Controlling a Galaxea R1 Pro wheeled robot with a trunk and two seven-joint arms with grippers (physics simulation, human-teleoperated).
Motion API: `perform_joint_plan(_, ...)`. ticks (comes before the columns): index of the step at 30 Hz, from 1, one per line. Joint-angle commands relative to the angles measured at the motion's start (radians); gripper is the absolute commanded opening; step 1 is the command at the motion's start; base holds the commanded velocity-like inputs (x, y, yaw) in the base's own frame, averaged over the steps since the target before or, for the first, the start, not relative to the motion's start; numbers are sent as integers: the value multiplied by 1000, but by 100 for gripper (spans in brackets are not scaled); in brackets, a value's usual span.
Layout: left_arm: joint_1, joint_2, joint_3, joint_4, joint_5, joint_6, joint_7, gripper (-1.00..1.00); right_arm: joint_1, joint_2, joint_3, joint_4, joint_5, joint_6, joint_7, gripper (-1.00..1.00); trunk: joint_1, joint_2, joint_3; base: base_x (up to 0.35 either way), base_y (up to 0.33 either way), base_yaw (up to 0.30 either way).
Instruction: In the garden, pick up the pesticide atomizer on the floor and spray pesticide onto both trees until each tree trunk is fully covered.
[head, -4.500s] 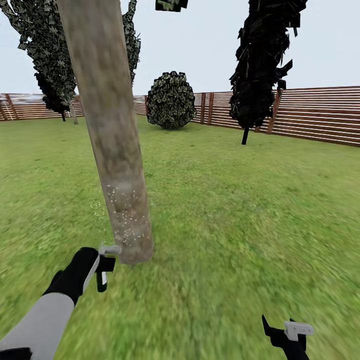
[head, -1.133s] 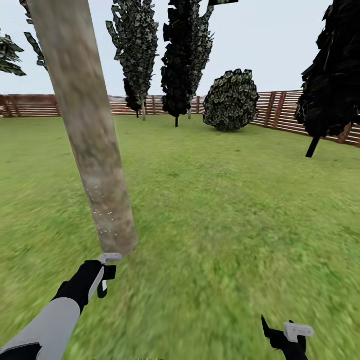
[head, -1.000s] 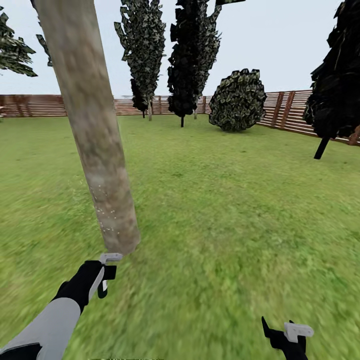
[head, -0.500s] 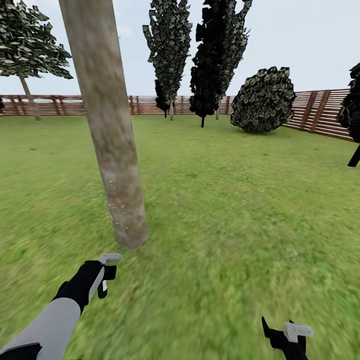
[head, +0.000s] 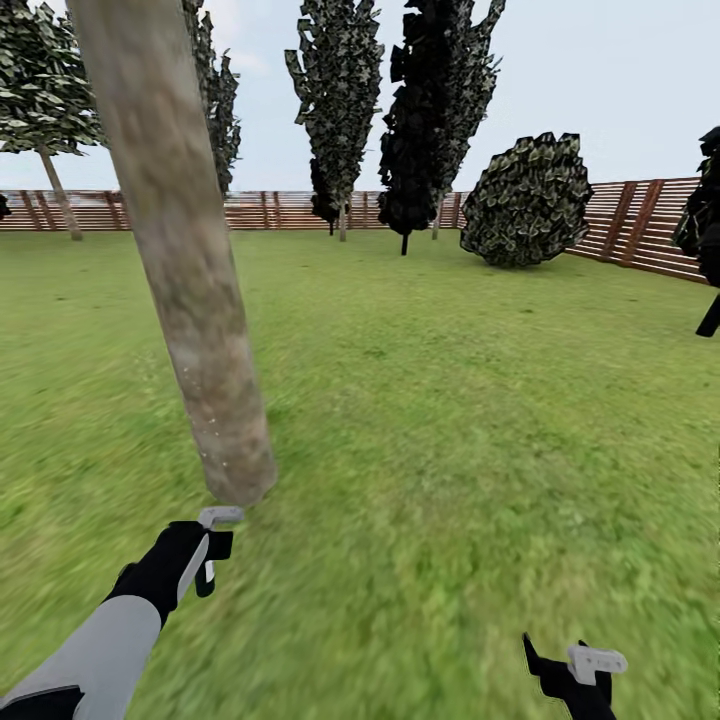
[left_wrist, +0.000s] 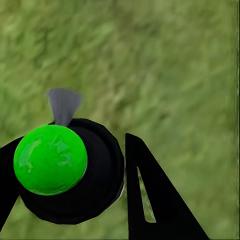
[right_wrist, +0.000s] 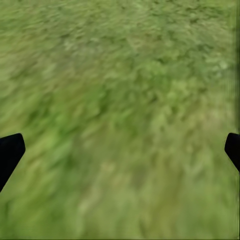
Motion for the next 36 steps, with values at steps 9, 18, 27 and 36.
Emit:
perform_joint_plan(9,0,-1,0,0,0,0,0,-100,0,0,0,0,1,0,-1,100,0,0,0,133,-274,147)
perform_joint_plan(18,0,-2,0,0,0,0,0,-100,0,0,0,0,0,0,-1,100,0,0,0,133,-274,269)
perform_joint_plan(27,0,-2,0,0,0,0,0,-100,0,0,0,0,1,0,-1,100,0,0,0,133,-274,271)
perform_joint_plan(36,0,-2,0,0,0,0,0,-100,0,0,0,0,1,0,0,100,0,0,0,133,-274,239)
